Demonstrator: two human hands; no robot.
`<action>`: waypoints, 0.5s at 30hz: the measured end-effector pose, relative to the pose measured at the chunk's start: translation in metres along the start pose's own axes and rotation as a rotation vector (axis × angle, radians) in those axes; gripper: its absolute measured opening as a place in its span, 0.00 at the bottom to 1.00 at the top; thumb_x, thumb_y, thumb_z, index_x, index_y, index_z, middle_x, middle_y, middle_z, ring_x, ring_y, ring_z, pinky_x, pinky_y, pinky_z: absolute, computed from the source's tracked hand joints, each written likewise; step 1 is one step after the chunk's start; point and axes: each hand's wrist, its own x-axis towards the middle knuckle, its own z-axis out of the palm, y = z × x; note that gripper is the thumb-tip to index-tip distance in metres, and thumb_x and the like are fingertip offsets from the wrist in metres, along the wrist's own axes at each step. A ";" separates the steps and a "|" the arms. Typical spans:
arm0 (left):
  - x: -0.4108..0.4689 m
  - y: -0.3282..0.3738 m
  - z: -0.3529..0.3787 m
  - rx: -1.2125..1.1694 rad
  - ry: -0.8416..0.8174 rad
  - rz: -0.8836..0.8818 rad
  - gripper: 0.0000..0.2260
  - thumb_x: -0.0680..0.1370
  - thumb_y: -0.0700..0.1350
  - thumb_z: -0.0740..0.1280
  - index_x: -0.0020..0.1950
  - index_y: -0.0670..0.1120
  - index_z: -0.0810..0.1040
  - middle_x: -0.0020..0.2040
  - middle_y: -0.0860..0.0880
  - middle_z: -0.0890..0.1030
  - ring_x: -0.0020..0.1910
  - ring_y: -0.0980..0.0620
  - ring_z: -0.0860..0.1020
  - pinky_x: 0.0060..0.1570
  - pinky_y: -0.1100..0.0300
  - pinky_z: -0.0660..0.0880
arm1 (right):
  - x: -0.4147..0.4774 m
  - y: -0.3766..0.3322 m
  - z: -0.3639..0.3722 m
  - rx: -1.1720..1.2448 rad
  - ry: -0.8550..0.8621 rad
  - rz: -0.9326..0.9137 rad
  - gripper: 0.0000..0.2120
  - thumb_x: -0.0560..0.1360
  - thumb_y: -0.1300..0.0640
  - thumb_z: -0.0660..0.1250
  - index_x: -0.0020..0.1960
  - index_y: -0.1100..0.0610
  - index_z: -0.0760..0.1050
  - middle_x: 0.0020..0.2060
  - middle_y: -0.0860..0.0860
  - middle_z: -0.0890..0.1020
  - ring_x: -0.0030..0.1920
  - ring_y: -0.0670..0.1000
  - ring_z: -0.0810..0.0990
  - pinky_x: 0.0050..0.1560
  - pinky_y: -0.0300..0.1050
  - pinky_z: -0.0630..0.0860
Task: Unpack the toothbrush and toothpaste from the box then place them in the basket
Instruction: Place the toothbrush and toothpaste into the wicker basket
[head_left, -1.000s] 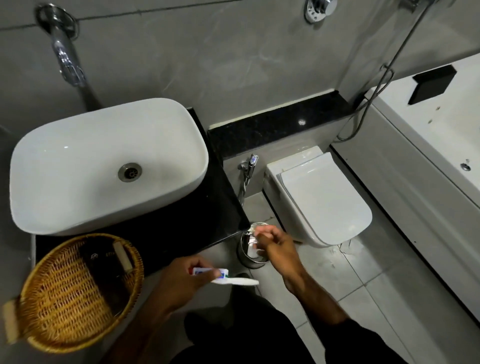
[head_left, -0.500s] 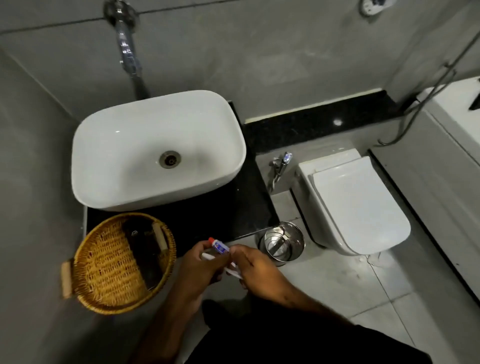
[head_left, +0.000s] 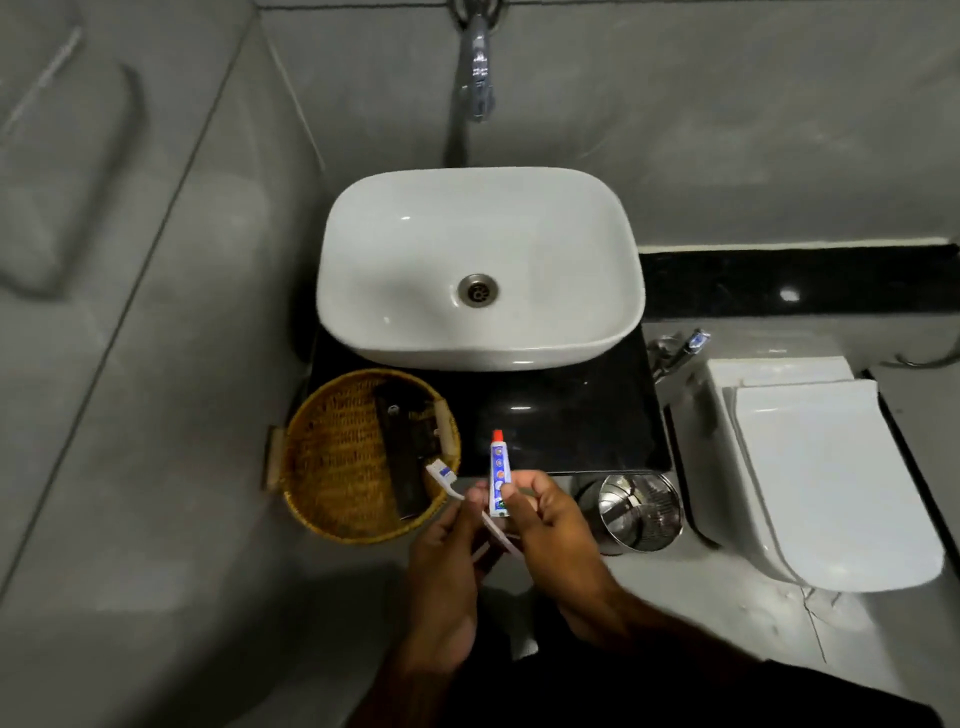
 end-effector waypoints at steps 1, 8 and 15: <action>0.001 0.003 -0.005 -0.058 0.014 0.020 0.11 0.78 0.50 0.67 0.56 0.51 0.85 0.52 0.47 0.88 0.52 0.48 0.85 0.47 0.54 0.78 | 0.001 0.001 0.004 0.015 -0.012 0.013 0.07 0.84 0.56 0.65 0.57 0.53 0.82 0.48 0.54 0.90 0.51 0.56 0.89 0.58 0.59 0.83; 0.031 0.035 -0.056 -0.111 0.171 0.143 0.12 0.82 0.45 0.63 0.62 0.47 0.80 0.49 0.46 0.83 0.48 0.50 0.83 0.46 0.57 0.80 | 0.016 0.008 0.041 0.003 -0.054 0.121 0.05 0.80 0.60 0.71 0.52 0.54 0.86 0.43 0.53 0.91 0.43 0.49 0.88 0.46 0.44 0.84; 0.099 0.060 -0.106 0.285 0.270 0.183 0.12 0.82 0.47 0.61 0.58 0.45 0.81 0.42 0.50 0.80 0.48 0.47 0.81 0.55 0.47 0.80 | 0.051 0.009 0.115 -0.383 -0.043 0.016 0.03 0.78 0.57 0.74 0.49 0.56 0.86 0.43 0.53 0.90 0.44 0.51 0.89 0.49 0.50 0.87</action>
